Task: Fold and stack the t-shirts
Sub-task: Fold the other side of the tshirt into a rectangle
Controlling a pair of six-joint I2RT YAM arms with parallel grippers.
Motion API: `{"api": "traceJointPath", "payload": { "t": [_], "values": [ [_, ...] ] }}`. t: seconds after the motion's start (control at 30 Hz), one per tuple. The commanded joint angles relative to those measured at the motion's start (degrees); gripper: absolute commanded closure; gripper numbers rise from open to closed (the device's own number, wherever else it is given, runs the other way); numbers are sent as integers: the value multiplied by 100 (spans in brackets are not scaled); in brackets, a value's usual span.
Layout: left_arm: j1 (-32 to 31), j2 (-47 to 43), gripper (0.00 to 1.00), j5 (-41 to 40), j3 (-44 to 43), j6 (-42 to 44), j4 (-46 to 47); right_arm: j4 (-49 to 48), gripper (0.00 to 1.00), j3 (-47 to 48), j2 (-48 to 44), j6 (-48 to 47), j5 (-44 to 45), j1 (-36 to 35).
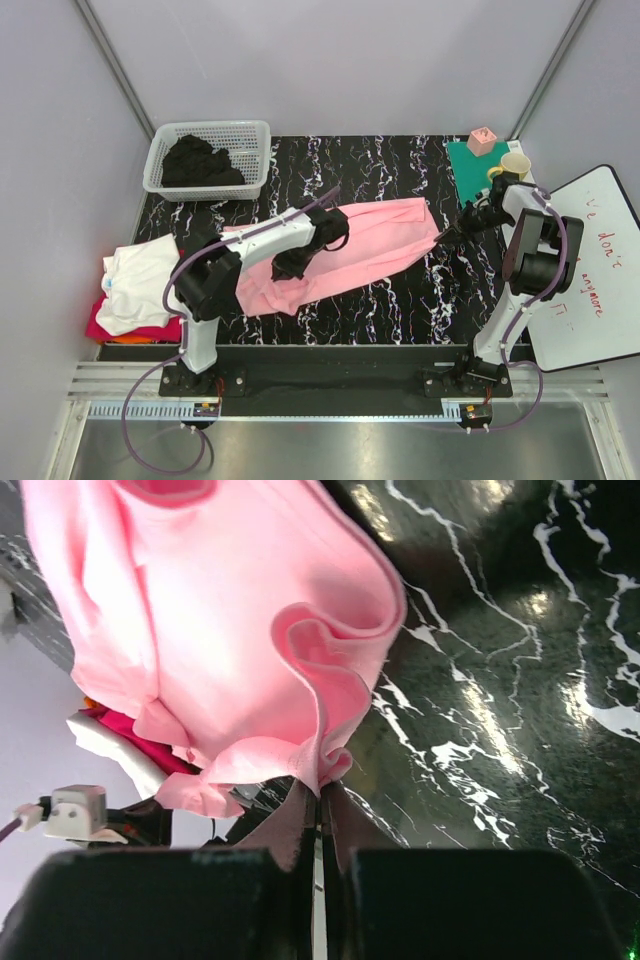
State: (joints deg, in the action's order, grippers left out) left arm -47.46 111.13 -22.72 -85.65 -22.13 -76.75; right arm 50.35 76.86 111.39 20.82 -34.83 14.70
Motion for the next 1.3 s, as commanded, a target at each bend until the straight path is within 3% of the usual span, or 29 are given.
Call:
{"api": "traceJointPath", "payload": {
  "t": [0.0, 0.33, 0.87, 0.97, 1.03, 1.1, 1.17, 1.23, 1.27],
  "values": [
    [351, -206, 100, -505, -584, 209, -297, -165, 100, 373, -57, 115, -349, 15],
    [1037, 461, 100, -787, -1682, 455, -393, -271, 100, 1207, 804, 326, -560, -20],
    [1520, 989, 100, -1120, -2035, 341, -297, -271, 96, 2509, 2088, 590, -719, -486],
    [1617, 1174, 100, -1147, -2210, 332, -297, -262, 91, 2571, 2246, 660, -648, -494],
    [1705, 1322, 100, -1156, -2411, 315, -305, -271, 67, 2632, 2334, 669, -595, -503],
    [1766, 1437, 100, -1156, -2544, 323, -332, -271, 50, 2720, 2369, 634, -578, -503],
    [1854, 1595, 100, -1147, -2729, 332, -341, -280, 22, 2764, 2335, 608, -586, -512],
    [1916, 1753, 100, -1156, -2895, 341, -367, -315, 4, 2817, 2273, 520, -630, -521],
    [1925, 1780, 100, -1191, -2940, 332, -376, -324, 0, 2843, 2203, 494, -648, -521]
  ]
}}
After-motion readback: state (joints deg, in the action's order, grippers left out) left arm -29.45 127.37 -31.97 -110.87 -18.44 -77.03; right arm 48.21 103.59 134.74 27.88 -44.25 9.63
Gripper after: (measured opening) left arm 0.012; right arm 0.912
